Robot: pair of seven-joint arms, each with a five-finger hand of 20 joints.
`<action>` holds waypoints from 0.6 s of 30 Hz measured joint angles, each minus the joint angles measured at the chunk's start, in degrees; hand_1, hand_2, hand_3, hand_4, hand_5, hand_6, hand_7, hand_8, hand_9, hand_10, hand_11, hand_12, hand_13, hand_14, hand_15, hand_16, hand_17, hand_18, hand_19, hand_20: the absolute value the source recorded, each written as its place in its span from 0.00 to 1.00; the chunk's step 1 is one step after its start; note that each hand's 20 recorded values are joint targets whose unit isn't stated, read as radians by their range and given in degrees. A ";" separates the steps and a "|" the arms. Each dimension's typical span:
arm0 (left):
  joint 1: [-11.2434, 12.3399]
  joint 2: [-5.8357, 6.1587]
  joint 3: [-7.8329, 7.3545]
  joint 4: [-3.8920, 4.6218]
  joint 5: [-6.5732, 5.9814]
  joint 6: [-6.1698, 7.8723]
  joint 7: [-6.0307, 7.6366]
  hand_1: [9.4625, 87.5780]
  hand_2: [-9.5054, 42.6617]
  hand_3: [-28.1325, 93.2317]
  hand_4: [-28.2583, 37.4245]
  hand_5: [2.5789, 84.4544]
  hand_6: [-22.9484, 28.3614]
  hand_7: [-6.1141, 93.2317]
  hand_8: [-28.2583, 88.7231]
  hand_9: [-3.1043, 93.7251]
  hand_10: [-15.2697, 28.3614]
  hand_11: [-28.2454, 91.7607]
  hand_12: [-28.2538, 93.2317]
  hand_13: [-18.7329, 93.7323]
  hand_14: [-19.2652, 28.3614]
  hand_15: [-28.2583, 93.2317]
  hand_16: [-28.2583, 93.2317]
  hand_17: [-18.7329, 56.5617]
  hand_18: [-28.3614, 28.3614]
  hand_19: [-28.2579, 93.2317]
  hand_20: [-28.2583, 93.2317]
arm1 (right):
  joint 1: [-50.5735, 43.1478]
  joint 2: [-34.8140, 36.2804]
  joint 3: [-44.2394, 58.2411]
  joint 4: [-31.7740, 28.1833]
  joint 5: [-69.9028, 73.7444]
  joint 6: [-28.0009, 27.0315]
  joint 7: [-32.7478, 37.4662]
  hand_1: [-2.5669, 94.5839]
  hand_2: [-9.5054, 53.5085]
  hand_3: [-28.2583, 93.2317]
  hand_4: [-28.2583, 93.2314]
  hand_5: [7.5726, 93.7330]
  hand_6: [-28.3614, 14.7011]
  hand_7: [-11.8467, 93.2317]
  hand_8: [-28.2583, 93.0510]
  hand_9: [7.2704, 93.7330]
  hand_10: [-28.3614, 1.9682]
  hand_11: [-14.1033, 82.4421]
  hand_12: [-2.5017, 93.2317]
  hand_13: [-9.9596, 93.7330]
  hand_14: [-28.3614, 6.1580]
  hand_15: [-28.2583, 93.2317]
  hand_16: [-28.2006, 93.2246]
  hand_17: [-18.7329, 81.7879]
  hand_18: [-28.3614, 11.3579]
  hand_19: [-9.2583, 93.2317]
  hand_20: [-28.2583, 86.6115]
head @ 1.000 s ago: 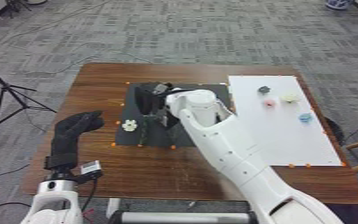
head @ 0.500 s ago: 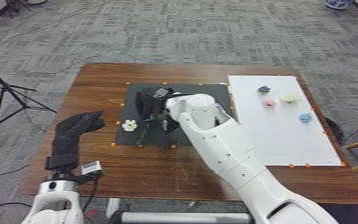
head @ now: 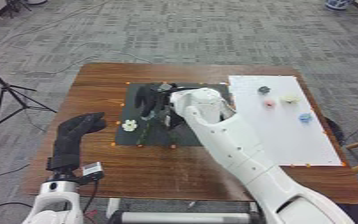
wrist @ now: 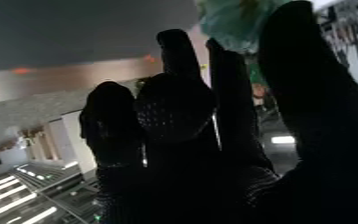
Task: Arrange flowers
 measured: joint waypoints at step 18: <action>1.19 -0.06 0.28 -0.12 0.08 -0.60 0.00 0.24 0.31 0.80 0.05 0.63 0.48 0.27 0.16 0.62 0.68 0.46 0.35 0.59 0.77 0.52 0.24 0.33 0.76 0.46 0.43 | 6.18 7.20 -2.63 -10.56 13.34 1.77 5.78 0.45 0.00 0.76 0.10 0.49 0.66 0.28 0.16 0.59 0.56 0.23 0.20 0.88 0.72 0.79 0.49 0.73 0.31 1.00 0.77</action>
